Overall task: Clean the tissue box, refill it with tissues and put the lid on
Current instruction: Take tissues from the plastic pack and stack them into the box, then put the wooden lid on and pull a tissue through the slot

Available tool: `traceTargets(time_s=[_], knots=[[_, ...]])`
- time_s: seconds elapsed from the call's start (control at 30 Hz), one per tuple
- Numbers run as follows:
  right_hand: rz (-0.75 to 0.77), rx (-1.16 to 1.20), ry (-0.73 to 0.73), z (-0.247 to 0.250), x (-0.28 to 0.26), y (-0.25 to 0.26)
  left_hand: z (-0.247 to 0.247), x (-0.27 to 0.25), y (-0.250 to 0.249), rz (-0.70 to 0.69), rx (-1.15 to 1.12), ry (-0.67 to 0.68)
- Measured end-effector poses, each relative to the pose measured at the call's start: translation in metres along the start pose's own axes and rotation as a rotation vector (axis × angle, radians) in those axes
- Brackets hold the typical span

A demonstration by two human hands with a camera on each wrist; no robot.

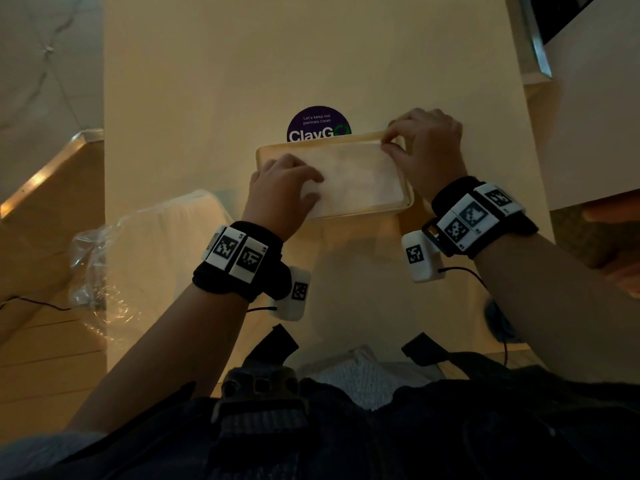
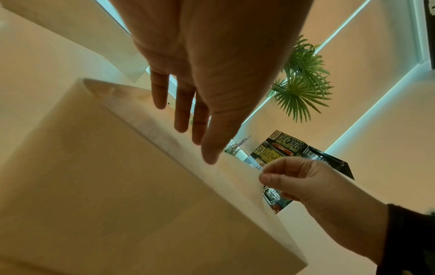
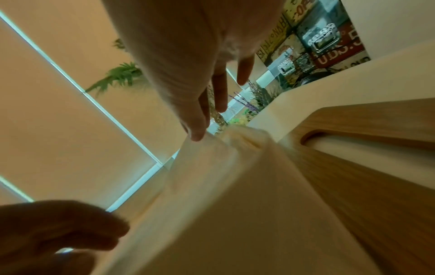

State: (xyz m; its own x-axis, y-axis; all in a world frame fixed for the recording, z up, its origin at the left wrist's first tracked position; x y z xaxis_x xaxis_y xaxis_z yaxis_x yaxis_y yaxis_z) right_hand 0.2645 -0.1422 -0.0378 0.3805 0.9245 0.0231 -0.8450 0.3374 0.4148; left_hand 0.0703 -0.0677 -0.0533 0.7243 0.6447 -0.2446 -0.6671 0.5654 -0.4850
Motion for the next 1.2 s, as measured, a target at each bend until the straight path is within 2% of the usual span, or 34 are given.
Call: traceTargets(time_s=[0.1,0.2,0.27,0.3,0.33,0.4,0.43,0.47,0.5,0.53,0.57,0.67,0.8,0.9,1.0,1.07,1.13,1.2], knots=[[0.121,0.285,0.052,0.009,-0.006,0.019,0.008,0.003,-0.013,-0.083,-0.137,-0.105],[0.246,0.391,0.153,0.008,-0.015,0.042,0.007,0.012,-0.027,-0.110,-0.190,-0.079],[0.265,0.440,0.235,0.001,-0.020,0.043,0.003,0.019,-0.030,-0.099,-0.170,-0.067],[0.219,0.474,0.208,0.000,-0.021,0.035,0.001,0.021,-0.030,-0.084,-0.172,-0.059],[0.124,0.512,0.115,0.003,-0.020,0.020,-0.002,0.022,-0.028,-0.063,-0.184,-0.052],[-0.147,0.488,-0.112,0.008,-0.021,-0.026,-0.005,0.023,-0.024,-0.026,-0.211,-0.052],[-0.285,0.418,-0.119,0.003,-0.023,-0.049,-0.007,0.022,-0.022,-0.006,-0.226,-0.048],[-0.410,0.340,-0.020,-0.009,-0.024,-0.070,-0.008,0.020,-0.021,0.014,-0.244,-0.042],[-0.502,0.272,0.140,-0.026,-0.027,-0.085,-0.010,0.019,-0.019,0.028,-0.259,-0.038],[-0.548,0.225,0.288,-0.042,-0.032,-0.093,-0.011,0.019,-0.018,0.040,-0.271,-0.035],[-0.547,0.189,0.370,-0.056,-0.036,-0.095,-0.011,0.018,-0.018,0.049,-0.283,-0.038],[-0.510,0.152,0.361,-0.076,-0.042,-0.087,-0.010,0.018,-0.013,0.076,-0.333,-0.048],[-0.660,0.248,0.376,-0.074,-0.045,-0.099,-0.011,0.017,-0.006,0.122,-0.403,-0.052],[-0.574,0.399,0.207,-0.043,-0.043,-0.099,-0.010,0.014,-0.006,0.136,-0.431,-0.041],[-0.317,0.542,0.054,-0.001,-0.040,-0.075,-0.009,0.013,-0.005,0.154,-0.471,-0.035],[-0.108,0.635,0.081,0.016,-0.041,-0.044,-0.010,0.014,-0.001,0.183,-0.528,-0.004],[0.073,0.576,0.183,0.018,-0.043,-0.017,-0.009,0.013,0.002,0.226,-0.605,0.049],[0.167,0.501,0.300,0.008,-0.045,0.000,-0.007,0.012,0.007,0.247,-0.665,0.100]])
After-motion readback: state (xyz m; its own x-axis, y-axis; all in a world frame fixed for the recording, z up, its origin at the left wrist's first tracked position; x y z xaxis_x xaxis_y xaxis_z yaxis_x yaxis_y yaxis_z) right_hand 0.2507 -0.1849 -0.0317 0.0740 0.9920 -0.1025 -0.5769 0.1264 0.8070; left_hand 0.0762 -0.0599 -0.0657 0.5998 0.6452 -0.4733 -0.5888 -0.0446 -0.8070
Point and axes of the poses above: each hand's wrist, its own x-axis towards the middle knuckle, its own z-axis out of the back of the hand, y = z × x, the point moved 5 cm from there along x, towards the middle knuckle, and after that the axes turned 7 degrees about y, right-handed, at the moved point
